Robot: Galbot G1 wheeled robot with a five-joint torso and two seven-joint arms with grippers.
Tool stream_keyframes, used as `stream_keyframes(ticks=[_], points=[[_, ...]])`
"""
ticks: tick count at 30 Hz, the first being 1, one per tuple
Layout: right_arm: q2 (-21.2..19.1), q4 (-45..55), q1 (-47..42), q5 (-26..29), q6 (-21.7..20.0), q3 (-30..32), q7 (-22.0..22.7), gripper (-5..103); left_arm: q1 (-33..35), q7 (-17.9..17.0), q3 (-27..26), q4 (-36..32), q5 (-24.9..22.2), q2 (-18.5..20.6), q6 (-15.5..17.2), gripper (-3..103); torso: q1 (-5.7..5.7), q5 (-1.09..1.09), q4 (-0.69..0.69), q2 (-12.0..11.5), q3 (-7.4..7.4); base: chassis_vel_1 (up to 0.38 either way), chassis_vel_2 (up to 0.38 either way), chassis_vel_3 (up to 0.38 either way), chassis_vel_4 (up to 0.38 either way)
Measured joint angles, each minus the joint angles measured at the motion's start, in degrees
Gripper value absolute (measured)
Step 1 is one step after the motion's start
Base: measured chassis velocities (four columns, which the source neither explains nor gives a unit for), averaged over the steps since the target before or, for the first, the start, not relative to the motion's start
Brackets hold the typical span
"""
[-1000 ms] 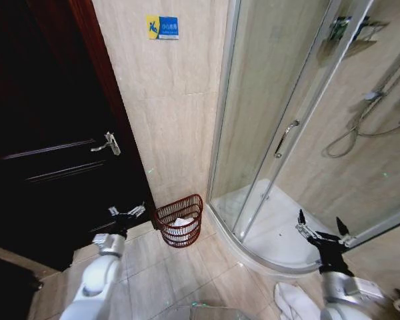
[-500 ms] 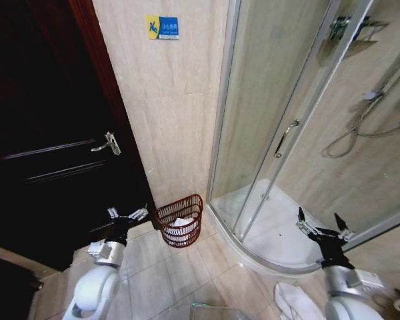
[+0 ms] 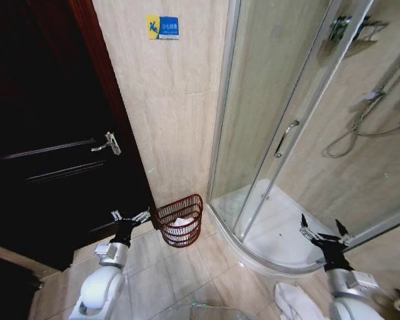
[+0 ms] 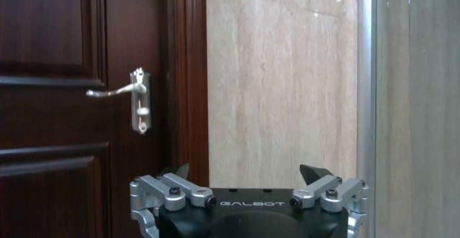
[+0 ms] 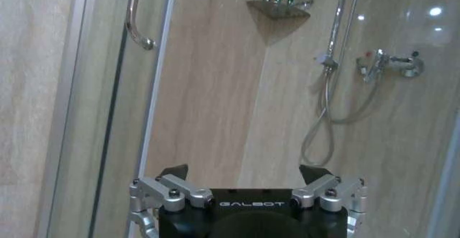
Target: Discard the used towel into the hamper.
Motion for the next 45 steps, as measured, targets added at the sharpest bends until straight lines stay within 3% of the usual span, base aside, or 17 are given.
stream_keyframes(ticks=[4, 14, 35, 45], points=[[0.6, -0.4, -1.0, -0.3, 0.5, 0.0, 0.1, 100, -1.5, 0.5, 0.2, 0.7, 1.2, -1.0, 0.1, 100, 0.00, 0.00, 0.00, 0.0, 0.00, 0.041, -0.053, -0.044, 0.043], [4.3, -2.7, -0.4, -3.1, 4.8, -1.8, 0.2, 100, -2.2, 2.5, 1.3, 4.2, 4.4, -2.3, -4.1, 100, -0.02, 0.00, 0.00, 0.0, -0.01, 0.080, -0.091, -0.088, 0.082], [4.5, -3.0, -1.8, -3.1, 8.8, -1.7, 1.6, 100, -0.7, 3.3, 0.7, 4.5, 5.4, -3.7, -8.5, 100, -0.01, 0.00, 0.00, 0.0, 0.00, 0.070, -0.066, -0.072, 0.075], [3.4, -3.6, -1.6, -1.6, 9.7, -1.0, 2.0, 100, 0.0, 3.4, 0.7, 4.2, 5.0, -4.3, -8.2, 100, 0.00, 0.00, 0.00, 0.0, 0.00, 0.103, -0.113, -0.109, 0.111]])
